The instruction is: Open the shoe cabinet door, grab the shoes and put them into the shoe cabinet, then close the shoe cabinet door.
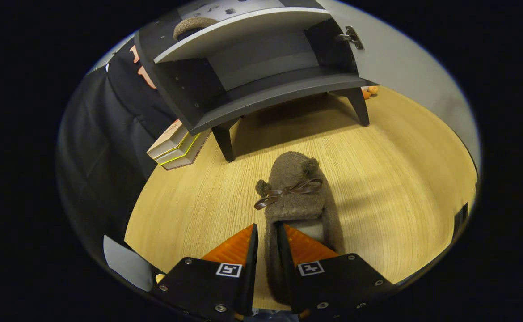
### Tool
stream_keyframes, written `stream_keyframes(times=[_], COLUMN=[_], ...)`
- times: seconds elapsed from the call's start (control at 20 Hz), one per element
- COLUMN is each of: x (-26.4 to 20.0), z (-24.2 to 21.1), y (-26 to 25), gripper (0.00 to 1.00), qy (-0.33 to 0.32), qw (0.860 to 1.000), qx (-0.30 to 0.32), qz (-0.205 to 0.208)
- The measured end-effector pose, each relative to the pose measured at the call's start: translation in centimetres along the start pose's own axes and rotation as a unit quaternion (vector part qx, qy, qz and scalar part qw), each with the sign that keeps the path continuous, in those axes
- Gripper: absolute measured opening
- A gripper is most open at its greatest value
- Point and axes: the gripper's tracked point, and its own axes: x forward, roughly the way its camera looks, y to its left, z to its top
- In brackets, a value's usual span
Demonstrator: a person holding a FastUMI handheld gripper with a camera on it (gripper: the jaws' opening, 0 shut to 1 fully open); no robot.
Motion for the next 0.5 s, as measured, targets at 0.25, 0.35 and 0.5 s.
stream_keyframes(times=[0.25, 0.35, 0.5], x=[3.2, 3.9, 4.0], z=[0.8, 1.1, 1.3], y=[-1.0, -1.3, -1.3], gripper=[0.24, 0.16, 0.09], qy=[-0.005, -0.012, -0.02], qw=[1.0, 1.0, 0.999], qx=[-0.001, 0.007, 0.009], qz=[-0.023, -0.026, -0.025])
